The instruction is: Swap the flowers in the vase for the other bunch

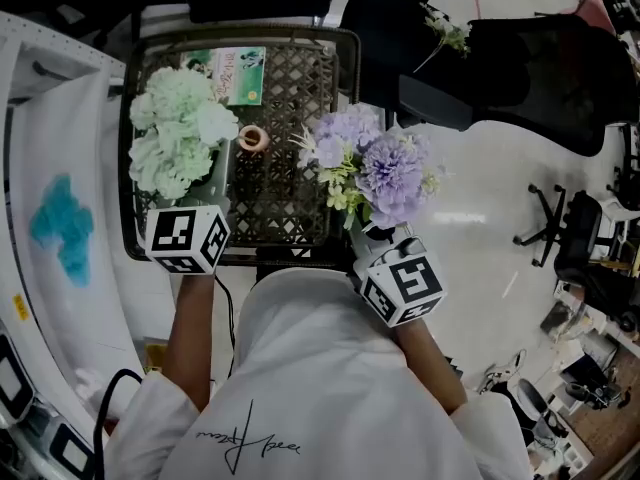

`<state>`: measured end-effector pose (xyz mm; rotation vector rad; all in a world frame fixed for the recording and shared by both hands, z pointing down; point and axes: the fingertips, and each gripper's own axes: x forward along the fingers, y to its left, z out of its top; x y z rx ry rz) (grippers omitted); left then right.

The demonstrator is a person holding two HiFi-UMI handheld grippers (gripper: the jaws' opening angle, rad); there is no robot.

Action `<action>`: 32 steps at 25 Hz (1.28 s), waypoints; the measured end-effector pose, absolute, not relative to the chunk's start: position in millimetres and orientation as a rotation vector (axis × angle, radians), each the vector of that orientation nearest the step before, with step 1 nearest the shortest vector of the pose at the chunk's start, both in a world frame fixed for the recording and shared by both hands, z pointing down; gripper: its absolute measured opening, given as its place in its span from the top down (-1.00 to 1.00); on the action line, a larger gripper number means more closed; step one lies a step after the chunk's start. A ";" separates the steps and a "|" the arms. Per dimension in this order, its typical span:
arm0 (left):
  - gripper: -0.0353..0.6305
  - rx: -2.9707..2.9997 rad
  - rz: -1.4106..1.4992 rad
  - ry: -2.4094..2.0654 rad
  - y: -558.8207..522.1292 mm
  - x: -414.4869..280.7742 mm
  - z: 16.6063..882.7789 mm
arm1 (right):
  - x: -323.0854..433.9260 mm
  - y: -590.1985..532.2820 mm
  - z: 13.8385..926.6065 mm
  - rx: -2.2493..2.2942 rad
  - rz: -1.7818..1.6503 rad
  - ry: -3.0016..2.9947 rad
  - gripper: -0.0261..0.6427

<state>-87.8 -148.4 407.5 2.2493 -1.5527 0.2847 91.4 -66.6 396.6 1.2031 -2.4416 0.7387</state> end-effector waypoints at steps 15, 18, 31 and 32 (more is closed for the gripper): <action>0.65 2.252 0.350 -1.544 -152.2 -82.9 431.8 | 91.3 -69.7 397.5 1.215 0.732 -2.435 0.87; 0.65 2.245 0.359 -1.540 -150.5 -81.1 436.8 | 91.6 -69.2 397.3 1.212 0.731 -2.435 0.87; 0.65 2.227 0.381 -1.523 -149.4 -76.8 453.4 | 92.3 -68.1 399.8 1.212 0.735 -2.423 0.87; 0.65 2.225 0.383 -1.522 -149.5 -77.0 454.7 | 91.9 -68.5 399.8 1.212 0.735 -2.422 0.87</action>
